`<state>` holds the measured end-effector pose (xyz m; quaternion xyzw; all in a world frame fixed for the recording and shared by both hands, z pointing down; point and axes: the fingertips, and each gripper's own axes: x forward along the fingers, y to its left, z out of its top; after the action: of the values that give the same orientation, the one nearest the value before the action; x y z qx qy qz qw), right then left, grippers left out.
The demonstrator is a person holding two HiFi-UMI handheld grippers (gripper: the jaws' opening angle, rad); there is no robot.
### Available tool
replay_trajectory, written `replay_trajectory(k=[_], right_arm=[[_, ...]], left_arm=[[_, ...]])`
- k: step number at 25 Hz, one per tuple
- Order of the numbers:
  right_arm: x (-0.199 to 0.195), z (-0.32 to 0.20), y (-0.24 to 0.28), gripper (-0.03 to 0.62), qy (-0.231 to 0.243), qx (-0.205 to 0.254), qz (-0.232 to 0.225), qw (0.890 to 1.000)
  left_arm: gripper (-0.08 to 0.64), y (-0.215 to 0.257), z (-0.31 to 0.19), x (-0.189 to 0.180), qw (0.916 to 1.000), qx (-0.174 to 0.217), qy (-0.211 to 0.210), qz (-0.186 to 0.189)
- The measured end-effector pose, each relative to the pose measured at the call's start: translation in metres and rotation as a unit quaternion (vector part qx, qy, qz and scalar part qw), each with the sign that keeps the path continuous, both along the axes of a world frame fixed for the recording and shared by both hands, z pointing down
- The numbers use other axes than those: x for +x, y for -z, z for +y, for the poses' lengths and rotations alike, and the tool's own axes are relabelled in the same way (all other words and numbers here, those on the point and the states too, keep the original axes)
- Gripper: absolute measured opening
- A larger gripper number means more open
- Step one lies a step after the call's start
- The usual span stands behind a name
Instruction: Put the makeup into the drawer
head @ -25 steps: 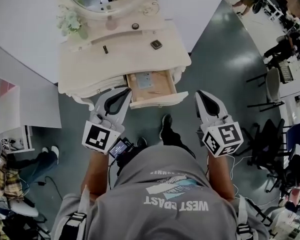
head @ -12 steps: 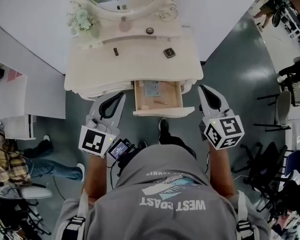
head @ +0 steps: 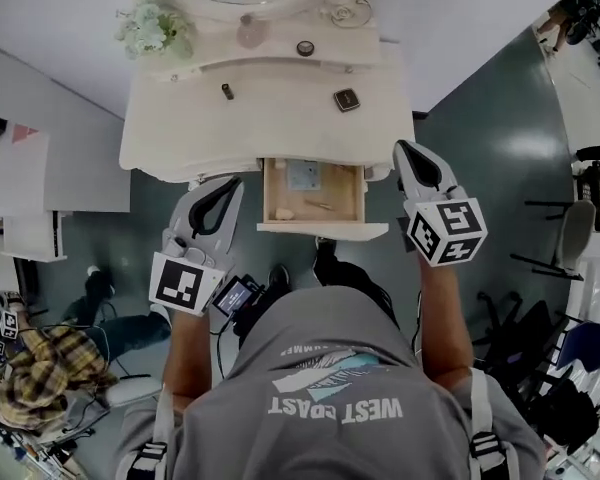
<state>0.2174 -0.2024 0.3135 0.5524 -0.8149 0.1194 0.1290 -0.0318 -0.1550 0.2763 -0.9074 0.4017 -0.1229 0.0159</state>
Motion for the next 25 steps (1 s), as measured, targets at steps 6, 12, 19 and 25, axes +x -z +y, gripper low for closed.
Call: replay_trajectory(k=[6, 12, 19, 25], right_arm=[[0.002, -0.072, -0.055, 0.003, 0.023, -0.038, 0.008, 0.999], [0.006, -0.13, -0.127, 0.014, 0.043, -0.087, 0.024, 0.995], [0.004, -0.195, -0.22, 0.05, 0.059, -0.158, 0.044, 0.985], [0.007, -0.235, -0.288, 0.157, 0.061, -0.206, 0.066, 0.974]], left_arm=[[0.002, -0.022, -0.032, -0.007, 0.9988, -0.026, 0.037, -0.016], [0.002, -0.054, -0.044, -0.009, 0.9956, -0.058, 0.064, -0.037], [0.002, -0.091, -0.072, -0.022, 0.9905, -0.096, 0.089, -0.043], [0.002, -0.118, -0.081, -0.027, 0.9857, -0.124, 0.104, -0.046]])
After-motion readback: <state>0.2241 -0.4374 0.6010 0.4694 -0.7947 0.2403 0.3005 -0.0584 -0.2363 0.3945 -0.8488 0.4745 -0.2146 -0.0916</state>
